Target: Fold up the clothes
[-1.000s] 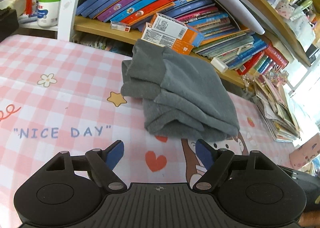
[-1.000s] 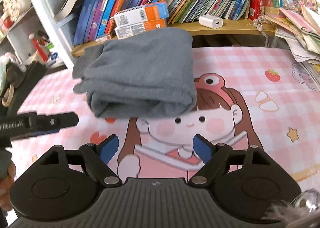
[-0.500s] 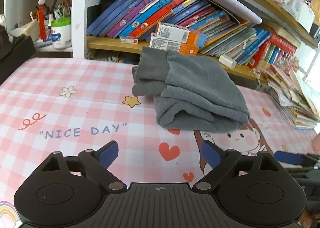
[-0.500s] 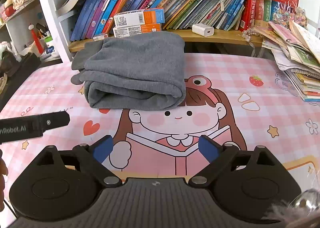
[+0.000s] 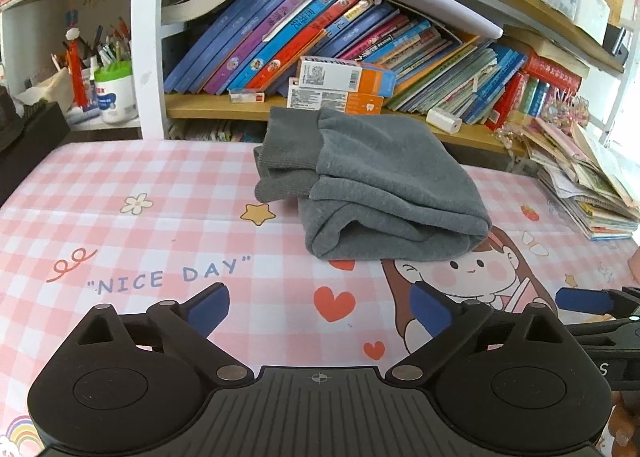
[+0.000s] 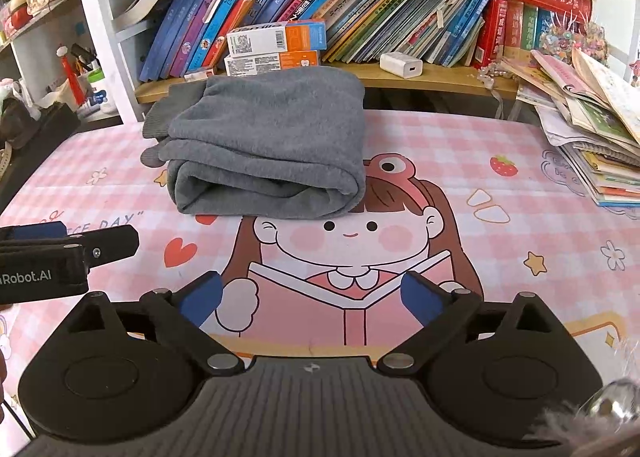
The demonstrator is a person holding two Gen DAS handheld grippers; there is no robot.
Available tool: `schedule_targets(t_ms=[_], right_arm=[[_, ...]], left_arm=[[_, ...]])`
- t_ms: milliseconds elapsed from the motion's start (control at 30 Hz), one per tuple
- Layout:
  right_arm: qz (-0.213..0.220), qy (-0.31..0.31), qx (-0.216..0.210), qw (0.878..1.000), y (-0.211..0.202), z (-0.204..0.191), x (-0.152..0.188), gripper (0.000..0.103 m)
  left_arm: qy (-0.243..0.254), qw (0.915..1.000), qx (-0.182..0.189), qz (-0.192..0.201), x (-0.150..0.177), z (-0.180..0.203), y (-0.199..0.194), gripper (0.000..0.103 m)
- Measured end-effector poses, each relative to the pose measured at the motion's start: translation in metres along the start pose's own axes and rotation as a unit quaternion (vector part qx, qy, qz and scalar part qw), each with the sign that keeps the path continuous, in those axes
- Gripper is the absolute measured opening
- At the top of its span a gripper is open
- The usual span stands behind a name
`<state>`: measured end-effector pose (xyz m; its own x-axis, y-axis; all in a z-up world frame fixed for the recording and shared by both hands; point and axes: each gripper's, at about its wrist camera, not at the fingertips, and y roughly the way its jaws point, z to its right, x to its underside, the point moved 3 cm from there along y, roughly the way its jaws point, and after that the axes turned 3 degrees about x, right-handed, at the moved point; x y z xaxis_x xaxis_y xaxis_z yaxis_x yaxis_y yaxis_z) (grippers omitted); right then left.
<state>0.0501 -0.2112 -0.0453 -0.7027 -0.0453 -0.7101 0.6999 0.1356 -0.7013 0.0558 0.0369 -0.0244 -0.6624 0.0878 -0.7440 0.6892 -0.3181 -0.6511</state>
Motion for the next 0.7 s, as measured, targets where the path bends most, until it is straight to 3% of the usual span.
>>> schedule_targets(t_ms=[700], right_arm=[[-0.009,0.002,0.000,1.000,0.0030,-0.0001,0.0013,0.097]], left_arm=[[-0.013,0.9999,-0.009,-0.003,0.0010,-0.0030,0.0008,0.103]])
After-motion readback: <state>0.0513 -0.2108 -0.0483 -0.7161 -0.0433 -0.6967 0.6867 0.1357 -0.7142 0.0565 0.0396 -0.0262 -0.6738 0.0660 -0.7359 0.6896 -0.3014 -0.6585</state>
